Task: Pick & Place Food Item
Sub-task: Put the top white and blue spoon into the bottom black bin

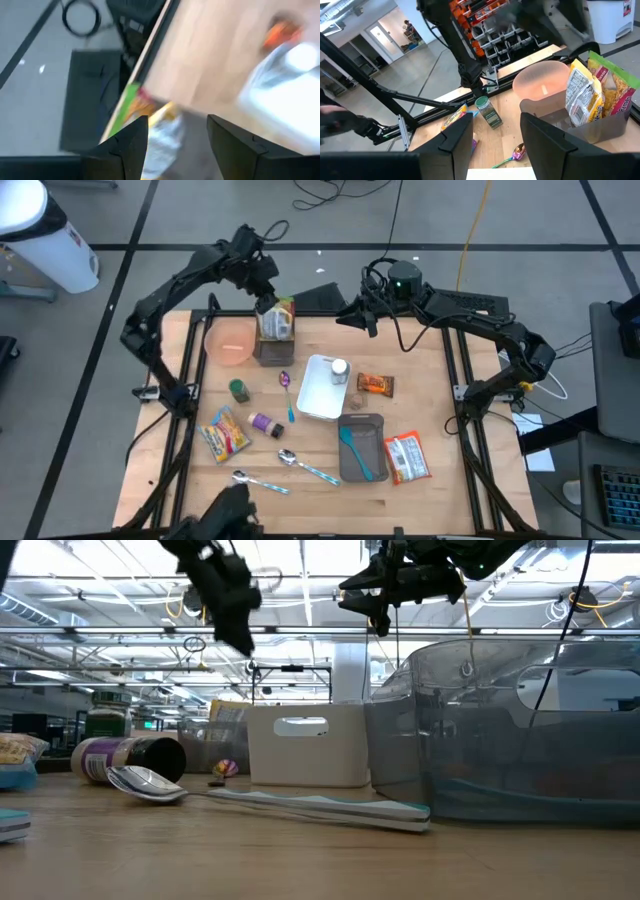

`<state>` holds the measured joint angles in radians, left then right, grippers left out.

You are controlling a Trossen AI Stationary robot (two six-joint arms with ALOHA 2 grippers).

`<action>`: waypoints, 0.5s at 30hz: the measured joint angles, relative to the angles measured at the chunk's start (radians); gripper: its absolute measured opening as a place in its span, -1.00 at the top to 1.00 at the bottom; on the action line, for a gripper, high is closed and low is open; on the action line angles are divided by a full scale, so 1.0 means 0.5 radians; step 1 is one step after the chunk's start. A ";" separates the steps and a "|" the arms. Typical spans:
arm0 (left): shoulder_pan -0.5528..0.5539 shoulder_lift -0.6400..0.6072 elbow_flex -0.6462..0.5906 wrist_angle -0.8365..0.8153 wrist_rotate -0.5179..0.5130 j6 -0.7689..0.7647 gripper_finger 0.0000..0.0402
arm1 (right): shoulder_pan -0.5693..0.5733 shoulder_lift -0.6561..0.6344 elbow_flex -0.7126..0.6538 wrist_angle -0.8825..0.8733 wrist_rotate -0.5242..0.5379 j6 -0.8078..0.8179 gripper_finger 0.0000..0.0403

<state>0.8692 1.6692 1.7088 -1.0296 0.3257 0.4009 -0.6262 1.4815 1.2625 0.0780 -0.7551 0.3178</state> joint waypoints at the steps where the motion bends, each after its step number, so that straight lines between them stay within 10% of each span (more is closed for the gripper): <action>1: -0.025 -0.051 0.001 0.015 0.030 -0.067 -0.05 | 0.002 0.000 0.000 0.000 0.000 0.000 0.23; 15: -0.605 -0.359 0.001 -0.156 0.087 -1.029 -0.05 | 0.245 0.000 0.000 -0.004 0.001 0.022 0.23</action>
<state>0.5668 1.4895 1.7096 -1.1074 0.3692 -0.1135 -0.5039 1.4815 1.2625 0.0762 -0.7547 0.3286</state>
